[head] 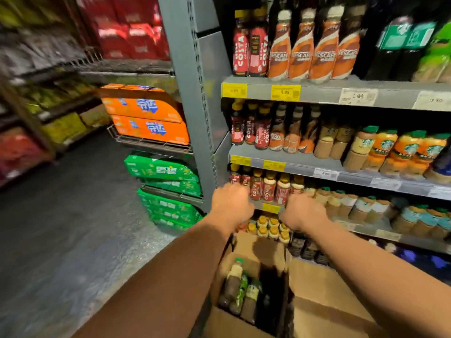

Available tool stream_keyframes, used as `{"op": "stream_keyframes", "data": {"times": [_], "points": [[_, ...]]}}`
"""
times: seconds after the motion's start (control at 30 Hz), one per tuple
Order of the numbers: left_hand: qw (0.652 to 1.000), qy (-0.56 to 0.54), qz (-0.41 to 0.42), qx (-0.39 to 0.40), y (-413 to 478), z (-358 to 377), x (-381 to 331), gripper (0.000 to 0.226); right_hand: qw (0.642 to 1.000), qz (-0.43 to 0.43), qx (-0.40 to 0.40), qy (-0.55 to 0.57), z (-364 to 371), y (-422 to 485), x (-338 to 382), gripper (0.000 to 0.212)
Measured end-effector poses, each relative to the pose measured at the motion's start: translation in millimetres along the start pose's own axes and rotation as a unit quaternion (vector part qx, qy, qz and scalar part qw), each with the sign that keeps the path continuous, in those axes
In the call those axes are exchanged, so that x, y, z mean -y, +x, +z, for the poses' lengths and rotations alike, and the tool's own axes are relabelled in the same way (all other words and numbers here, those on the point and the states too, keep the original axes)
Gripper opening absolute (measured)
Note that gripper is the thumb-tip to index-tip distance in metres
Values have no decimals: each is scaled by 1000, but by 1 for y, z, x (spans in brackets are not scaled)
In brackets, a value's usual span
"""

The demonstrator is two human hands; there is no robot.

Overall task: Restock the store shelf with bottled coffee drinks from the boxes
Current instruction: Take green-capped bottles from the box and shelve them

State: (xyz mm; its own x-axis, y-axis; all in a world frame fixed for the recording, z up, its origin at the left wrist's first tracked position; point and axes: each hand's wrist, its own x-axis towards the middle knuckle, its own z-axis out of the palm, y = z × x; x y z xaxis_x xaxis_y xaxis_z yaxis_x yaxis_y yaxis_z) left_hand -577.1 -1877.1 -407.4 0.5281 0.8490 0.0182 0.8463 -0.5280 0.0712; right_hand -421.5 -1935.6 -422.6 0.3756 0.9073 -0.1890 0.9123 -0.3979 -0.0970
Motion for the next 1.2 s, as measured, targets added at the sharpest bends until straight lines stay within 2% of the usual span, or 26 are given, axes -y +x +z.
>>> {"op": "stream_keyframes", "data": {"times": [0.17,0.43,0.63,0.77,1.0,1.2], "points": [[999,-24,-20,11,-27,39,21,24,998,-6,43,44,45,-16,26,16],[996,-35,-6,85,-54,154,39,28,985,61,127,103,157,-37,21,34],[987,-72,33,143,-63,212,47,27,968,140,145,147,218,-47,17,31],[984,-92,42,144,-54,256,55,33,962,160,149,165,263,-33,24,34],[984,-120,5,128,-27,340,67,12,962,138,175,158,347,10,26,27],[981,-148,-10,121,9,423,68,13,951,143,177,208,419,58,12,18]]}}
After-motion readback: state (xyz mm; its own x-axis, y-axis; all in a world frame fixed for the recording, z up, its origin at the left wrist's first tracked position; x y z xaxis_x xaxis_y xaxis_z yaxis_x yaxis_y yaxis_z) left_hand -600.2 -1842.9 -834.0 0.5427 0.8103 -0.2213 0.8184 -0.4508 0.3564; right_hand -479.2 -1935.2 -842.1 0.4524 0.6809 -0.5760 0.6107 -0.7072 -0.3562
